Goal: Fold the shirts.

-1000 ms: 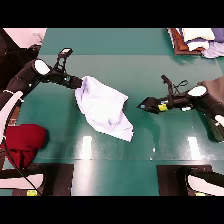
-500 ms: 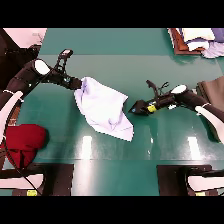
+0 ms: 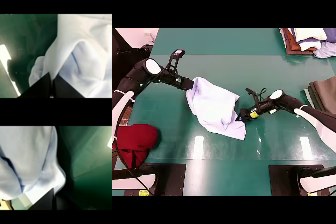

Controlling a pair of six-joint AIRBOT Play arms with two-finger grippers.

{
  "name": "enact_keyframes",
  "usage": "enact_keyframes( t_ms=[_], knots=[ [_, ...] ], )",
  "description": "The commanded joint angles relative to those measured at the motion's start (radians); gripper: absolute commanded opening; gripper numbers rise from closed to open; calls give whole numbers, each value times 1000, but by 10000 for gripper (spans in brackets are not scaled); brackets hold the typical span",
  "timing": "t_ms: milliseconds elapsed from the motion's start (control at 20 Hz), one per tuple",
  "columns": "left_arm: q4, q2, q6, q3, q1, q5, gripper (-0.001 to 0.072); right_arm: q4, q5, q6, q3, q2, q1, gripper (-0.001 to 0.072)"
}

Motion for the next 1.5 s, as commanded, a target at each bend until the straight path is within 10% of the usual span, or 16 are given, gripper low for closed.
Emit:
enact_keyframes(
  t_ms=[0, 650, 1000, 1200, 1450],
  knots=[
    [67, 72, -14, 35, 1, -7, 23, 5, -12, 2, 46, 58, -42, 17],
    [135, 560, -3, 410, 0, -14, 24, -346, 103, 168, 449, 641, -392, 17],
    [-60, 576, -3, 599, 0, -241, 24, -361, 269, 245, 585, 749, -478, 17],
    [-47, 531, -3, 437, 0, -457, 23, -360, 303, 362, 416, 762, -478, 17],
    [-47, 380, 50, -71, 0, -268, 24, -359, 264, 366, 126, 629, -478, 18]
  ],
)
